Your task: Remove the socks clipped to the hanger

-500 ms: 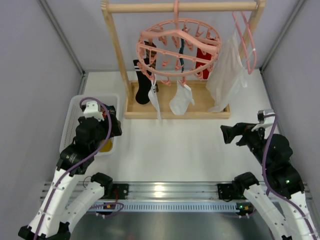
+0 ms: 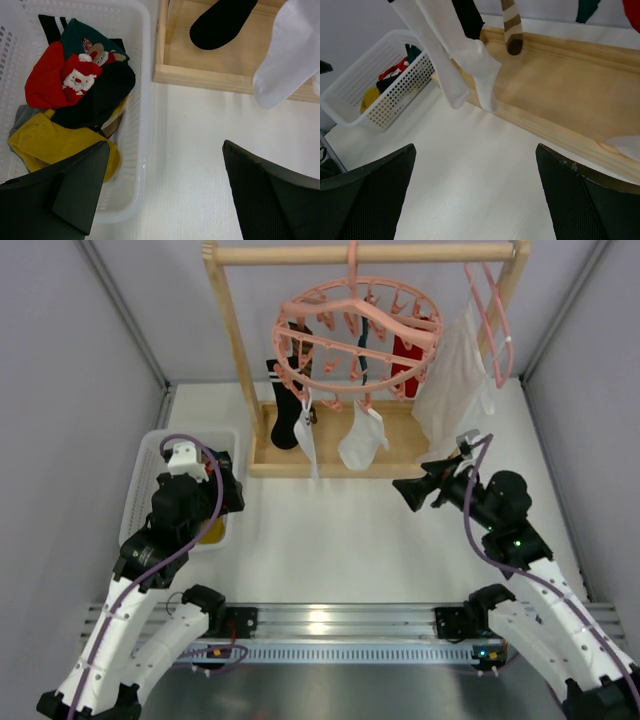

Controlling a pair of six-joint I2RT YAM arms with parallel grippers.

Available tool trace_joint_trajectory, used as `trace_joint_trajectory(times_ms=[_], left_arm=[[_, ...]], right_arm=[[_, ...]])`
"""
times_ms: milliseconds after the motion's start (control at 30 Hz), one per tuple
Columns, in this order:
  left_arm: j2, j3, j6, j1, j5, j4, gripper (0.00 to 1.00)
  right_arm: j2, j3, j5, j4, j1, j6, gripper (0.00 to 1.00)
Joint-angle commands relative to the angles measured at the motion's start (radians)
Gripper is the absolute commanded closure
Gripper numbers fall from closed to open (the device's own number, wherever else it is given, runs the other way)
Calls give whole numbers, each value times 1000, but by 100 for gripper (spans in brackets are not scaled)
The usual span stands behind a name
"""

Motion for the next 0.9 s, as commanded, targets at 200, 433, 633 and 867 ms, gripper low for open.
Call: trace_joint_trajectory(times_ms=[200, 433, 633, 867], left_arm=[[2, -3, -7, -4, 33, 42, 2], [17, 8, -7, -3, 62, 41, 2], [29, 78, -59, -3, 148, 40, 2], [173, 325, -137, -6, 267, 40, 2]], right_arm=[[501, 22, -224, 757, -11, -81, 1], [783, 74, -252, 1087, 46, -32, 10], [909, 54, -157, 1265, 152, -32, 40], [900, -33, -97, 1447, 192, 55, 100]])
